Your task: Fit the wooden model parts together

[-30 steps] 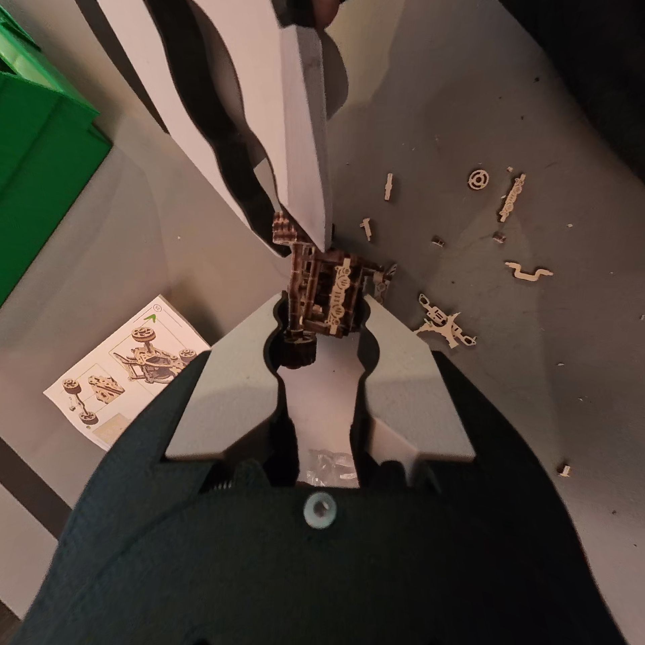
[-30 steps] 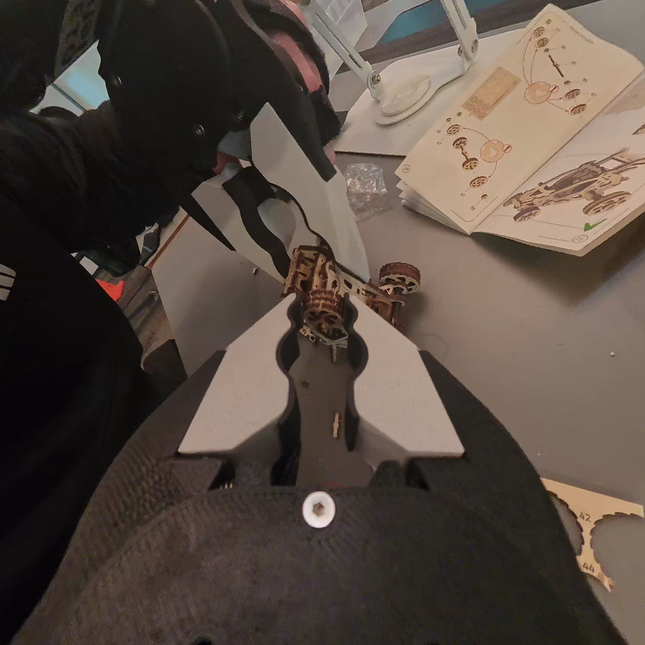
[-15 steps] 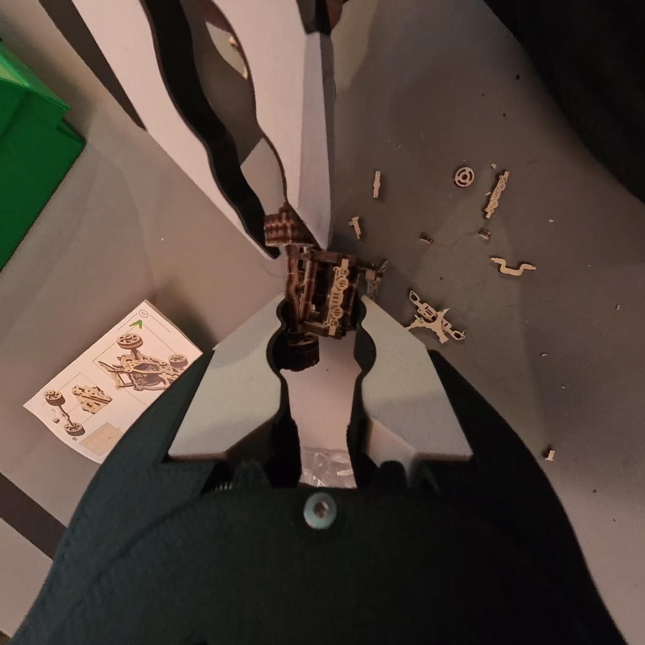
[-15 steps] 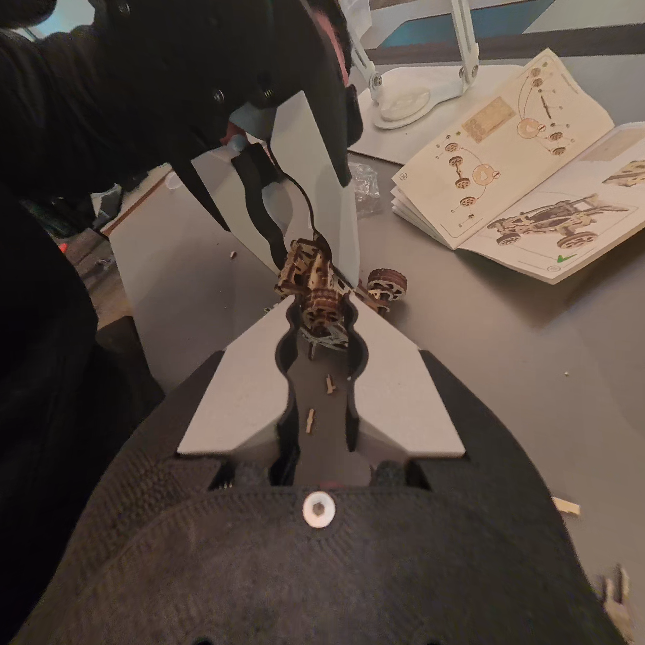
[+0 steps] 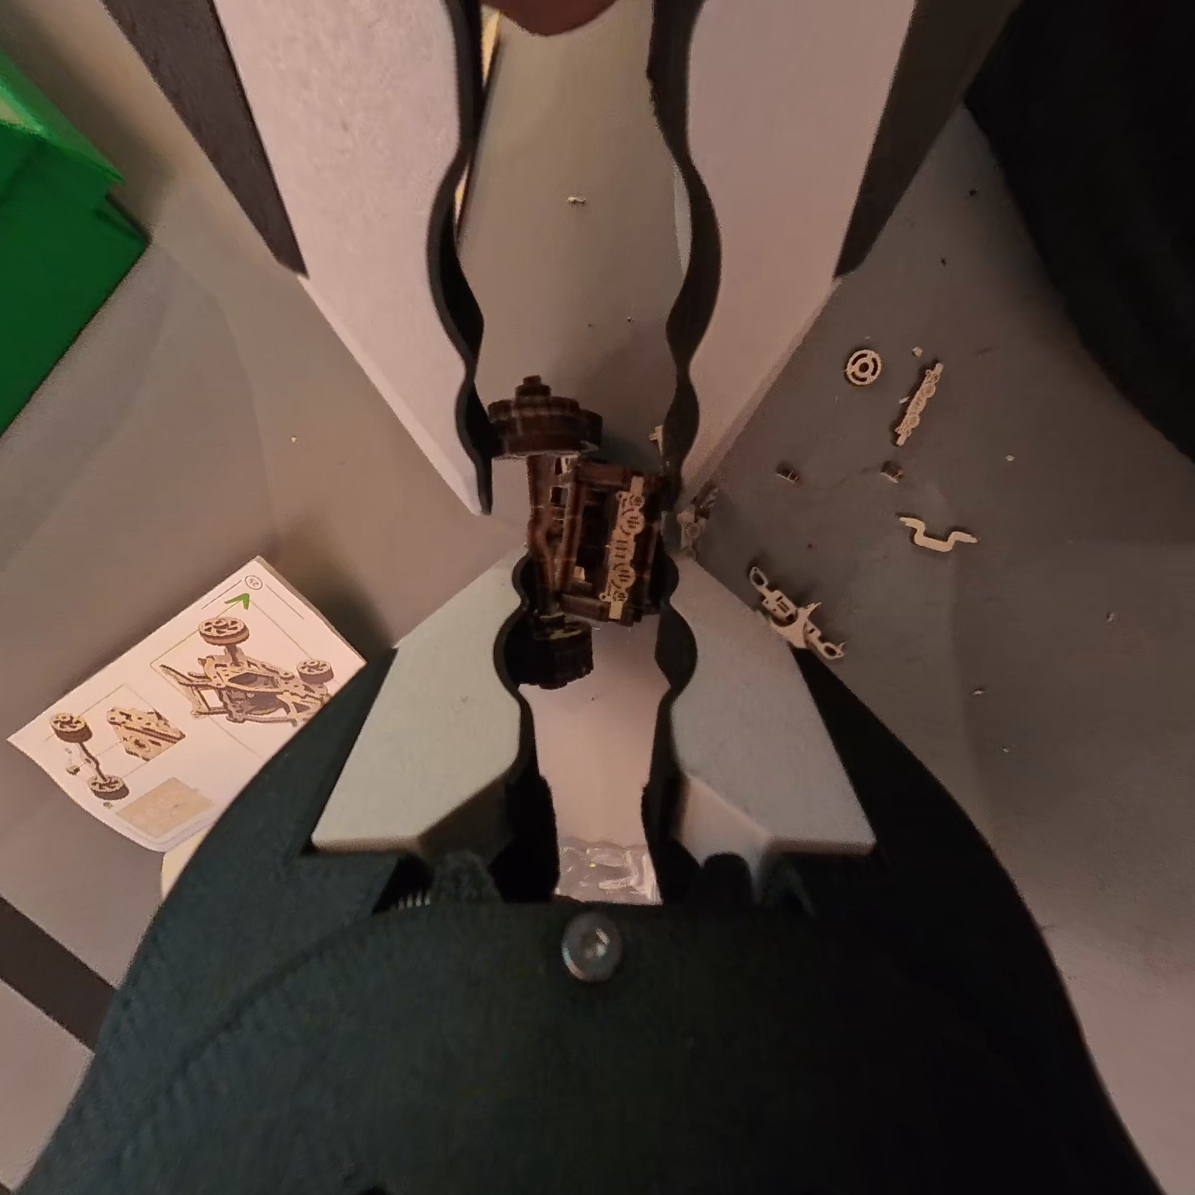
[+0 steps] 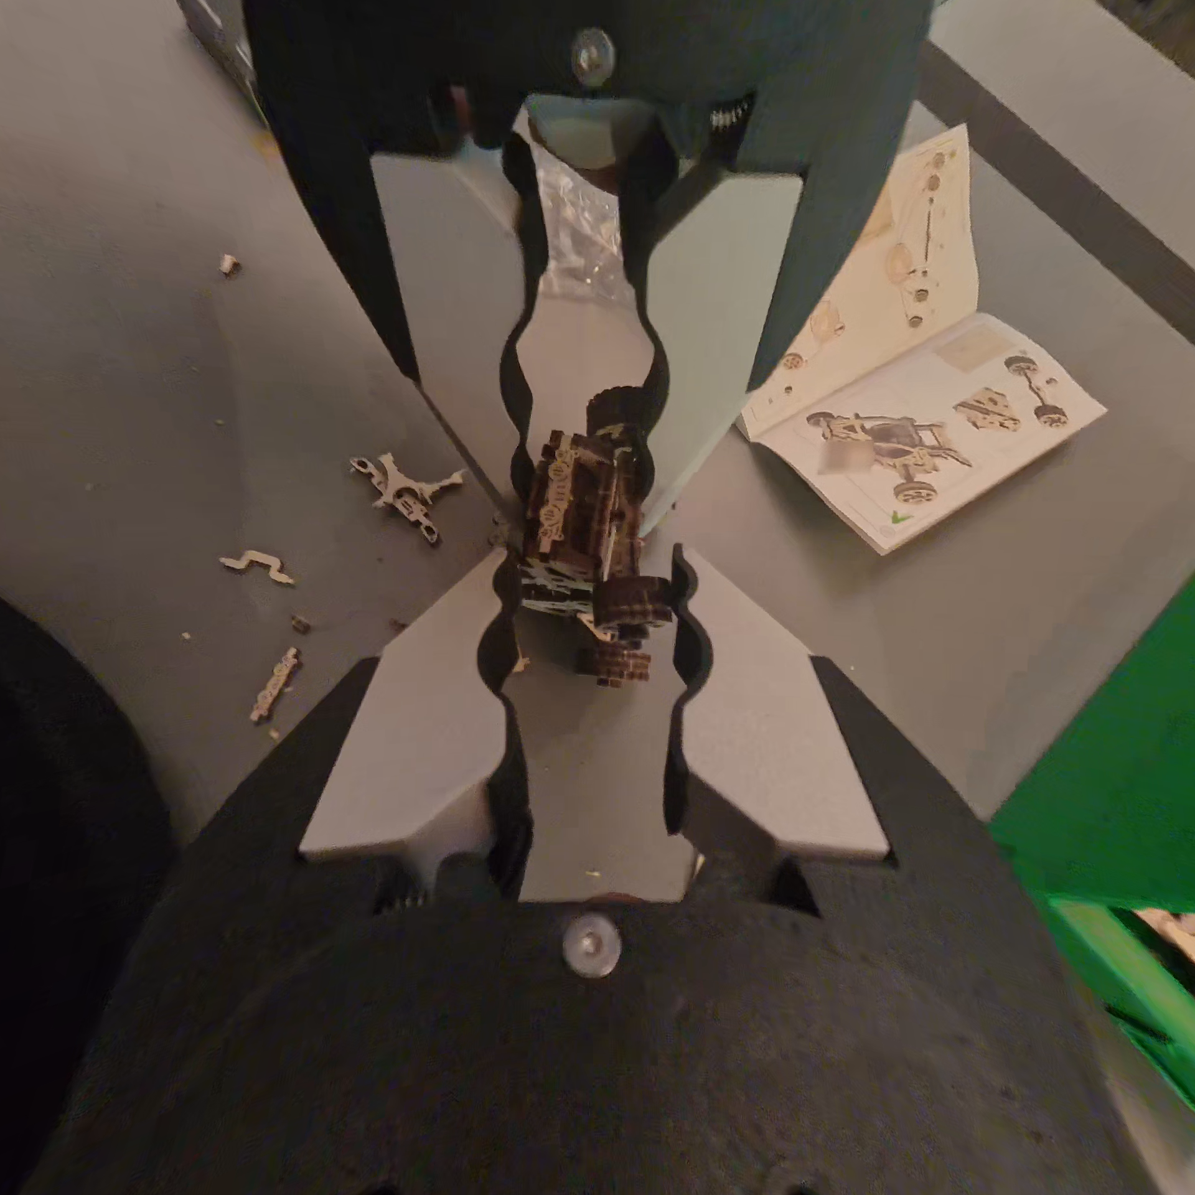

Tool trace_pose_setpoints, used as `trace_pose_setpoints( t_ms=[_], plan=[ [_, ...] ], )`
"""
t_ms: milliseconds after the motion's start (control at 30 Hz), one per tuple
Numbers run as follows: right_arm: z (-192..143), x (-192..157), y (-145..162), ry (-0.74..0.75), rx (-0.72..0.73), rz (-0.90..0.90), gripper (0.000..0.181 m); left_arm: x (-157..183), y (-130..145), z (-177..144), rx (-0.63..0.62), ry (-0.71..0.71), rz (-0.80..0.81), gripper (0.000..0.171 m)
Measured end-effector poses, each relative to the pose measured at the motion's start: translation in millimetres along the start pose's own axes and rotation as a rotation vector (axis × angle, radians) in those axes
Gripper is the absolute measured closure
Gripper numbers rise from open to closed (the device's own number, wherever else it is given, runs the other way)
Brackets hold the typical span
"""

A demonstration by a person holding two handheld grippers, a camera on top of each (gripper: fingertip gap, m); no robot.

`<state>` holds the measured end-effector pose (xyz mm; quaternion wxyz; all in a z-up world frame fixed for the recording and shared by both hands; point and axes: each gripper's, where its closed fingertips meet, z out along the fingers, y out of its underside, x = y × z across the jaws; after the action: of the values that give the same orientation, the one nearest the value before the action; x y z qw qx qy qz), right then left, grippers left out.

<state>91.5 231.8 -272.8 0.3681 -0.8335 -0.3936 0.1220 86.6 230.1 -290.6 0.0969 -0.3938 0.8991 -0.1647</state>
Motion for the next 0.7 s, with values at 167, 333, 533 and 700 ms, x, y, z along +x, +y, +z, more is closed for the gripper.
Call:
trace_pose_setpoints(
  t_ms=[167,333,533,700],
  plan=[
    [-6.3,-2.4,-8.1,0.062,-0.028,-0.097,0.139,-0.5,-1.7,0.6,0.005,-0.014,-0.02,0.141],
    [-4.4,-5.3,-4.8,0.045,-0.06,-0.092,0.147,0.5,-2.7,1.0,0.009,-0.017,-0.019,0.141],
    [-3.8,-7.0,-5.7,0.016,-0.058,-0.032,0.151,1.8,-2.4,1.1,0.012,-0.012,-0.025,0.141],
    [-3.8,-7.7,-5.0,0.027,-0.033,0.004,0.152,-0.1,-4.1,1.5,0.029,-0.02,-0.025,0.136]
  ],
)
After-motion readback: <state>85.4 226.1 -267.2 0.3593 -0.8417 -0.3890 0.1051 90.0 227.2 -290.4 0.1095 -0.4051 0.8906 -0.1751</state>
